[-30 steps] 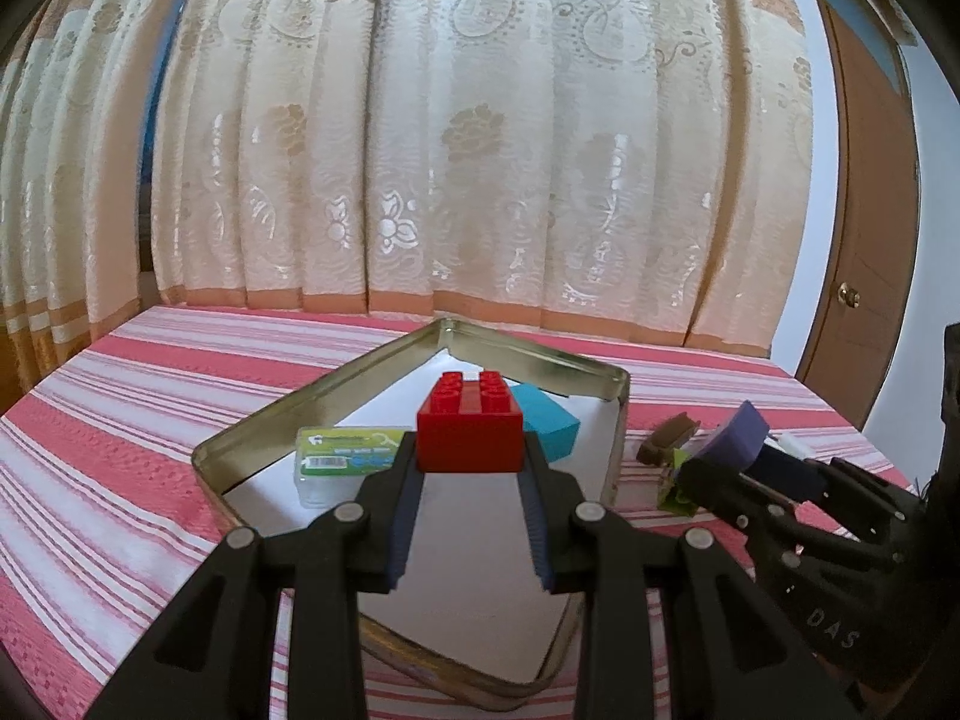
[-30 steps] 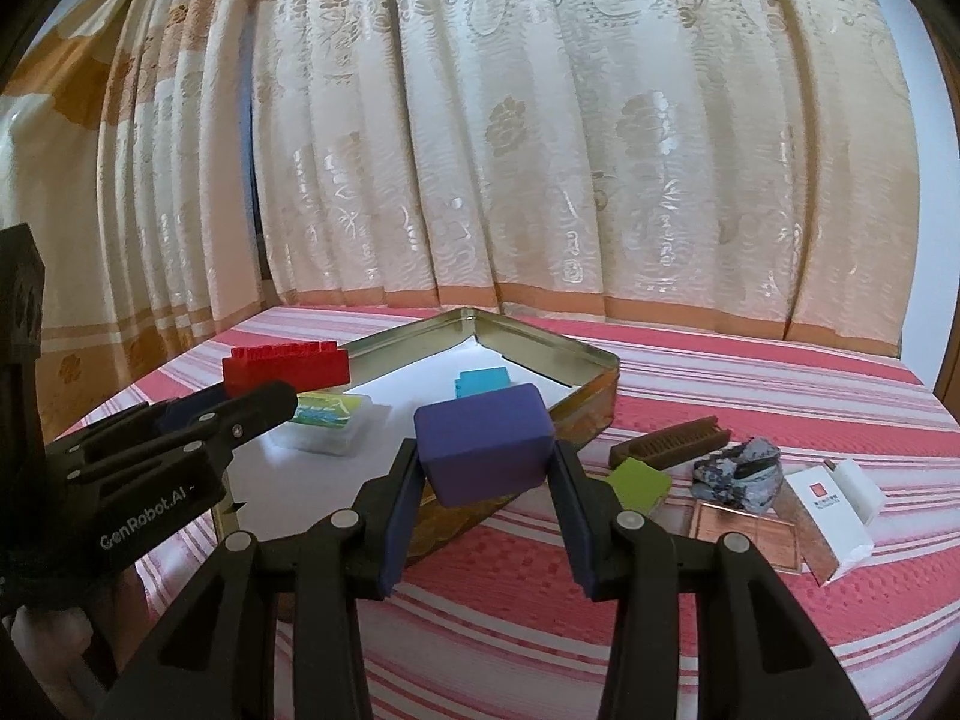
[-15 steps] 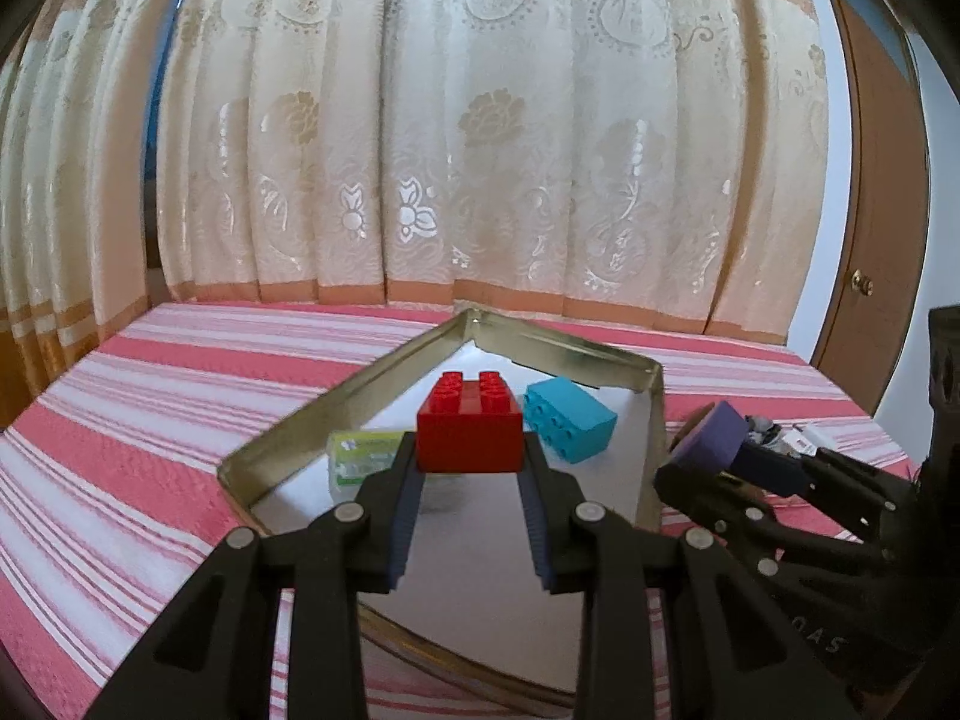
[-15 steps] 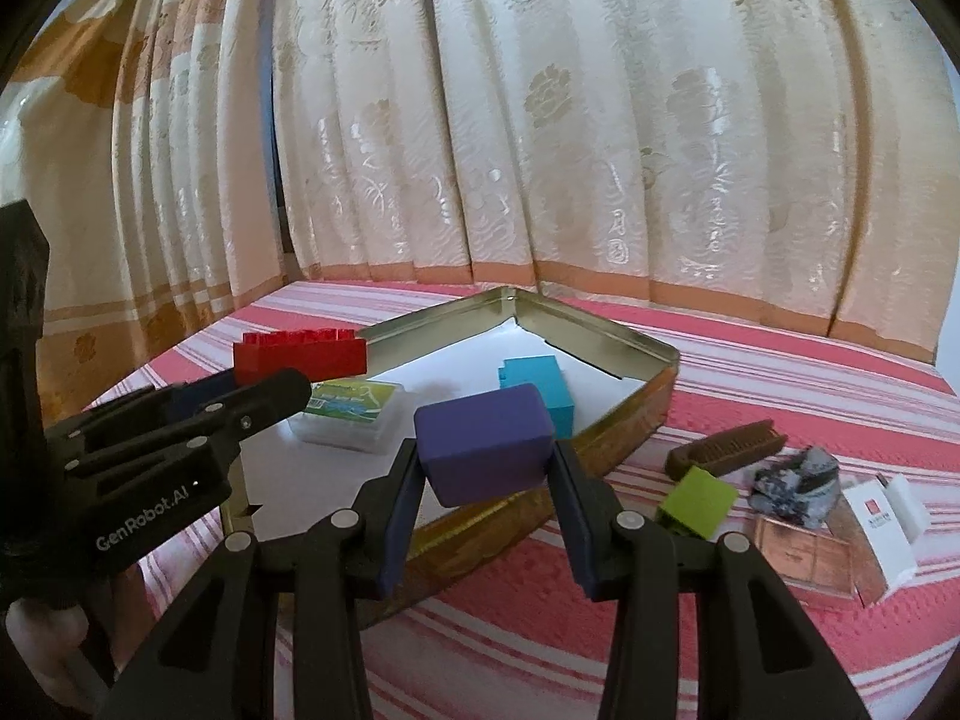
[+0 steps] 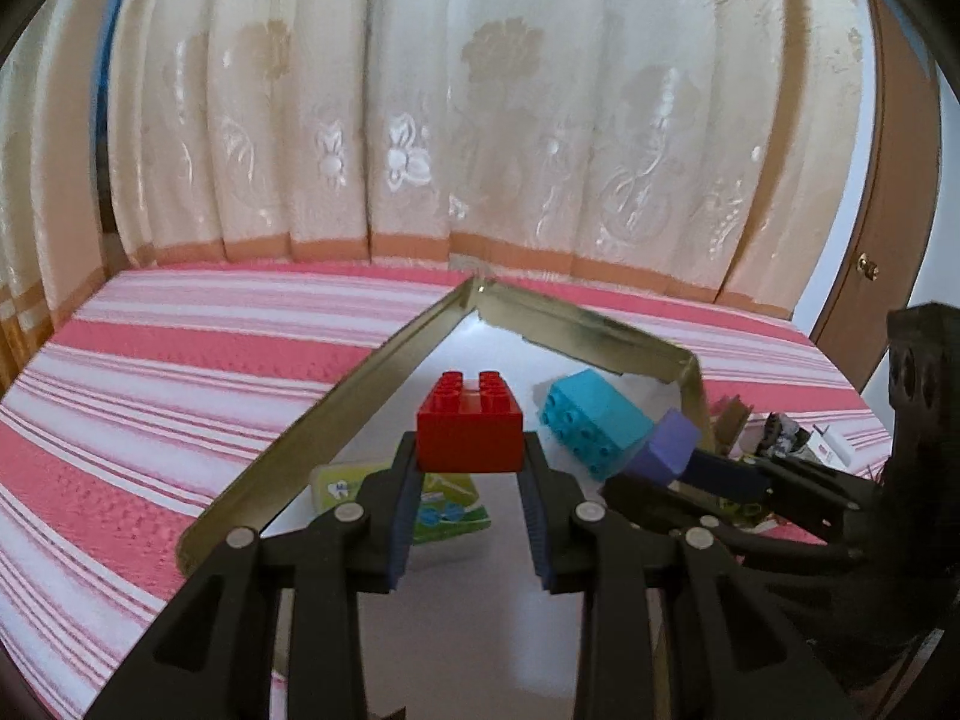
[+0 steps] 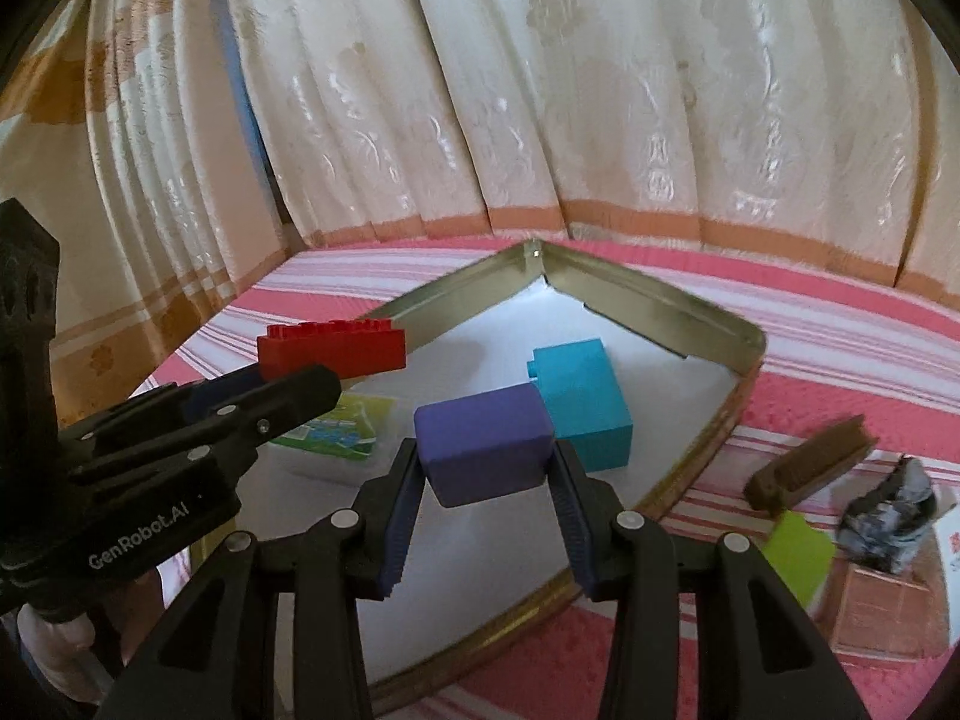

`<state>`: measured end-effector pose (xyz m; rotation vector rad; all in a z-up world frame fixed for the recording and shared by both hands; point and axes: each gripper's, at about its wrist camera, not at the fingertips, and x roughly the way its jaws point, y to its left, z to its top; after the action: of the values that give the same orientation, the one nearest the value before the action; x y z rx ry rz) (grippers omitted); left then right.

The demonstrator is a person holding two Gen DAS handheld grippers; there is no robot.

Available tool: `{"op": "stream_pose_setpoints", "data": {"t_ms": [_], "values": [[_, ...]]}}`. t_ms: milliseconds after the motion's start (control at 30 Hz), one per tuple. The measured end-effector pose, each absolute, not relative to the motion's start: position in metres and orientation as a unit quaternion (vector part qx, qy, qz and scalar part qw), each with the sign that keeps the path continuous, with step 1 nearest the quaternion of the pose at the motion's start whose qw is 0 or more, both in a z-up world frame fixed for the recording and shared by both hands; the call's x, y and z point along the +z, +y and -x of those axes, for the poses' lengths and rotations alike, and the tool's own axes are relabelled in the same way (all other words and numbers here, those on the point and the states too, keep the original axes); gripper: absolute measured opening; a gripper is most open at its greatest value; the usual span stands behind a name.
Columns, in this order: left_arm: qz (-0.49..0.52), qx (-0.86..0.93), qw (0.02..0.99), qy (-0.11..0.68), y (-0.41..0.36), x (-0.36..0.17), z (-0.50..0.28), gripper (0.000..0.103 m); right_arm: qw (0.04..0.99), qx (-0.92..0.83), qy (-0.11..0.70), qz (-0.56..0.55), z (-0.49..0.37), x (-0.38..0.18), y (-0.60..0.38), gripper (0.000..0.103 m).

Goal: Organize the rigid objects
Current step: 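Lower the red brick into the tin with the left tool while the right tool releases the purple block, then grasp the lime-green block with the left tool while the right tool moves toward the copper box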

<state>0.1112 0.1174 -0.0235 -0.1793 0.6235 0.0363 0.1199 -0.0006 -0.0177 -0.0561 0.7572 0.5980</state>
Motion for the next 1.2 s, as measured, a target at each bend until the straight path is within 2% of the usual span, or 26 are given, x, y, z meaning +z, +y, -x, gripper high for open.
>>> {"op": "stream_pose_setpoints", "data": {"t_ms": [533, 633, 767, 867, 900, 967, 1200], "values": [[0.067, 0.032, 0.946, 0.317, 0.117, -0.028, -0.129, 0.031, 0.884, 0.299, 0.354, 0.059, -0.128, -0.025, 0.015, 0.046], [0.063, 0.042, 0.946, 0.314, 0.117, -0.028, -0.127, 0.033, 0.886, 0.302, 0.347, 0.064, -0.125, -0.023, 0.017, 0.061], [0.06, 0.055, 0.953, 0.293, 0.117, -0.02, -0.116, 0.07, 0.892, 0.297, 0.335, 0.065, -0.12, -0.017, 0.012, 0.065], [0.057, 0.063, 0.958, 0.275, 0.115, -0.014, -0.106, 0.082, 0.897, 0.289, 0.332, 0.052, -0.116, -0.013, 0.001, 0.068], [0.058, 0.065, 0.958, 0.272, 0.113, -0.013, -0.103, 0.089, 0.898, 0.286, 0.332, 0.045, -0.116, -0.013, -0.003, 0.072], [0.067, 0.069, 0.96, 0.264, 0.112, -0.012, -0.098, 0.096, 0.899, 0.282, 0.334, 0.035, -0.114, -0.012, -0.011, 0.073], [0.083, 0.062, 0.96, 0.262, 0.095, -0.008, -0.088, 0.096, 0.904, 0.283, 0.321, 0.019, -0.101, -0.004, -0.037, 0.073]]}}
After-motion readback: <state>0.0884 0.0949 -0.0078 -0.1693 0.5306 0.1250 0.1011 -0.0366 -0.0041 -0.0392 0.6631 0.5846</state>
